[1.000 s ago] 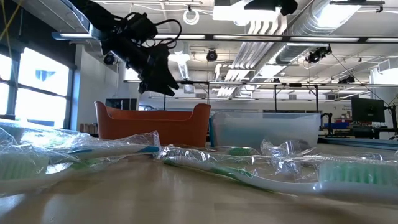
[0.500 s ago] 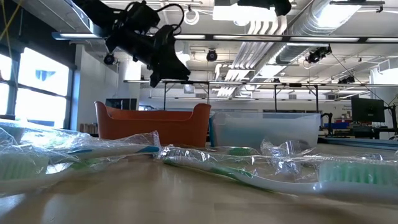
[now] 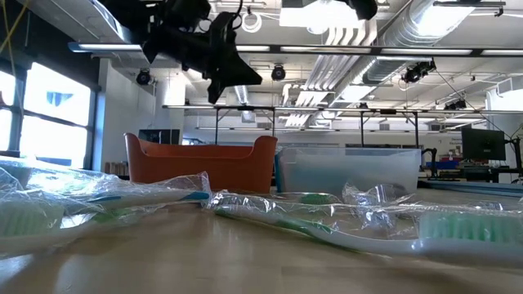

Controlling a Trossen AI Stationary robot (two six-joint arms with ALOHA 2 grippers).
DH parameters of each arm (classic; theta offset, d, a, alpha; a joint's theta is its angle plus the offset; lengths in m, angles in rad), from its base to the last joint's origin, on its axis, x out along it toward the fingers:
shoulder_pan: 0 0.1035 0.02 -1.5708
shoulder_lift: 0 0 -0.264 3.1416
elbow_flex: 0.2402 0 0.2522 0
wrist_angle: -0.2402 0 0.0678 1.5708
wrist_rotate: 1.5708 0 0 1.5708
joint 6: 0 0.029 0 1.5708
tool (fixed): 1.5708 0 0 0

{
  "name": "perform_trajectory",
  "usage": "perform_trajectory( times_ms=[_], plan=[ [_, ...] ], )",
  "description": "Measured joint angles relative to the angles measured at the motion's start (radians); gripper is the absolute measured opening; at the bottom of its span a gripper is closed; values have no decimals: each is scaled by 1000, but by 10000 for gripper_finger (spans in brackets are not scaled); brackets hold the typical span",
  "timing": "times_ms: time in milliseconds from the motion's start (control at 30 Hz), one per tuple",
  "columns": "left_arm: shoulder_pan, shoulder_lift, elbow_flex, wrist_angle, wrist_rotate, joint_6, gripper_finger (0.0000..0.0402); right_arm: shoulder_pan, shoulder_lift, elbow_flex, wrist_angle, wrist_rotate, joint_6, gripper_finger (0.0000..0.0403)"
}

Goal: Pick & Place Toothbrushes
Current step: Put the purple toothbrush into the transparent bin

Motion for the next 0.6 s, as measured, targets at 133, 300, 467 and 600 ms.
perform_trajectory(
  times_ms=[133, 300, 467, 600],
  plan=[
    [-32, -3, 0, 6, -40, 2, 1, 18, 15, 0, -8, -2, -16, 22],
    [-72, -47, 0, 6, -134, 45, 1, 50, 49, 0, -12, 8, 1, 5],
    [-79, -136, 0, -27, -136, 101, 0, 84, 78, 0, -4, 43, 7, 3],
    [-86, -202, 0, -92, -138, 155, 0, 113, 79, 0, -6, 38, -1, 2]
  ],
)
